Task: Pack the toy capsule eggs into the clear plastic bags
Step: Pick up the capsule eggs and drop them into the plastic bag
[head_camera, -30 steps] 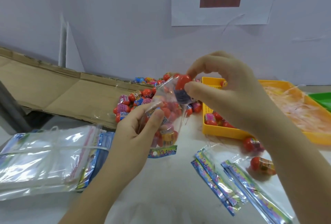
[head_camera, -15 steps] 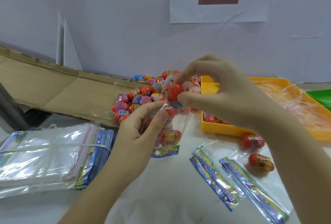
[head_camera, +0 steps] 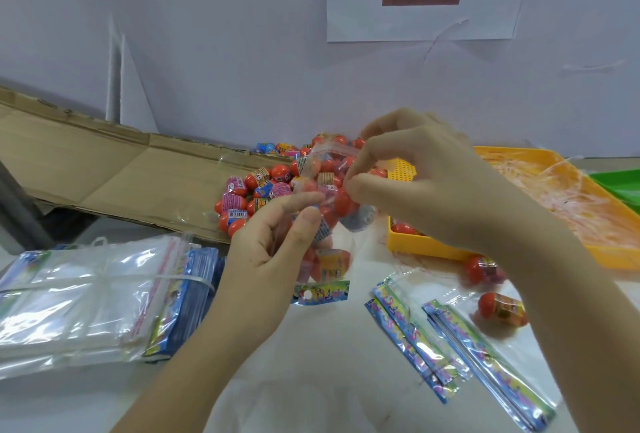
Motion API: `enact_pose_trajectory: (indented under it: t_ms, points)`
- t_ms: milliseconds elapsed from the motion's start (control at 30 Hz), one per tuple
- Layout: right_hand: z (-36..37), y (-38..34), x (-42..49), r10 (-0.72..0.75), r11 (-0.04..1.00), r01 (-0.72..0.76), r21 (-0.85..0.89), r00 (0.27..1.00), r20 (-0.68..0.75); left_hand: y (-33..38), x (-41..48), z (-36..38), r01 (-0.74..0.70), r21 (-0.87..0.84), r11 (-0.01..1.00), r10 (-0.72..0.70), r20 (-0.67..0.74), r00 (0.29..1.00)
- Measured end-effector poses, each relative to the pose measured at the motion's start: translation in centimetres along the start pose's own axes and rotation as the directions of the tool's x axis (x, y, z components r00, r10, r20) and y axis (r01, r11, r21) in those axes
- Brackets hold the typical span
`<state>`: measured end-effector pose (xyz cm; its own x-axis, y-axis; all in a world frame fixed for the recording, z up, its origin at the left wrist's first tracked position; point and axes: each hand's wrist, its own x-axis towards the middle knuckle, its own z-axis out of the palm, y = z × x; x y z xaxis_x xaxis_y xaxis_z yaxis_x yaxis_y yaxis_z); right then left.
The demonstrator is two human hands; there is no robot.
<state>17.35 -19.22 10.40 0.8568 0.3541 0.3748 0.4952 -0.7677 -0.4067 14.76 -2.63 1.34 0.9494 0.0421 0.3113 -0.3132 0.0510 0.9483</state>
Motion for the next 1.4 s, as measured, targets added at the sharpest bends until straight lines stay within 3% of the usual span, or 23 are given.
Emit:
enact_pose_trajectory:
  t_ms: [167, 233, 300, 367, 433, 500, 700, 1000, 1067, 1133, 1200, 1400]
  points:
    - [0.4, 0.1, 0.1, 0.02, 1.0, -0.02, -0.001, 0.997, 0.081, -0.1, -0.1, 0.1, 0.006, -0.001, 1.0, -0.007, -0.003, 1.0]
    - [0.8, 0.4, 0.3, 0.019, 0.98, -0.026, 0.199, 0.999, 0.037, -0.1, -0.1, 0.1, 0.009, 0.004, 1.0, -0.009, -0.006, 1.0]
    - [1.0, 0.7, 0.5, 0.08, 0.879, -0.074, 0.471, 0.997, 0.007, 0.0, 0.0, 0.2, 0.013, -0.026, 1.0, -0.014, -0.032, 0.999]
    - [1.2, 1.4, 0.7, 0.145, 0.777, -0.201, 0.596, 0.979, 0.142, 0.1, 0.2, 0.3, 0.021, -0.073, 0.997, -0.026, -0.067, 0.997]
    - [1.6, 1.9, 0.9, 0.108, 0.772, -0.289, 0.566, 0.937, 0.331, 0.3, 0.3, 0.2, 0.022, -0.111, 0.994, -0.032, -0.084, 0.996]
    - [2.2, 1.9, 0.9, 0.069, 0.77, -0.277, 0.575, 0.932, 0.357, 0.4, 0.4, 0.3, 0.018, -0.097, 0.995, -0.026, -0.081, 0.996]
    - [3.5, 1.4, 1.2, 0.078, 0.648, -0.155, 0.745, 0.987, 0.137, 0.3, 0.3, 0.2, -0.008, -0.12, 0.993, -0.004, -0.099, 0.995]
    - [4.7, 0.8, 0.7, -0.019, 0.806, 0.096, 0.584, 0.99, -0.136, -0.1, 0.6, -0.6, 0.029, -0.133, 0.991, -0.041, -0.089, 0.995]
    - [4.6, 0.5, 0.7, -0.009, 0.768, 0.082, 0.635, 0.993, -0.118, 0.0, 0.6, -0.7, 0.035, -0.138, 0.99, -0.049, -0.097, 0.994]
    - [4.3, 0.6, 0.7, 0.031, 0.707, -0.014, 0.707, 0.999, -0.011, 0.0, 0.7, -0.8, 0.038, -0.127, 0.991, -0.053, -0.114, 0.992]
    - [3.8, 0.8, 0.7, 0.014, 0.723, -0.072, 0.687, 0.996, 0.09, 0.0, 0.7, -0.9, 0.045, -0.123, 0.991, -0.06, -0.121, 0.991]
    - [3.9, 1.2, 0.8, -0.066, 0.743, -0.02, 0.669, 0.992, 0.103, 0.0, 0.8, -1.0, 0.118, -0.216, 0.969, -0.13, -0.039, 0.991]
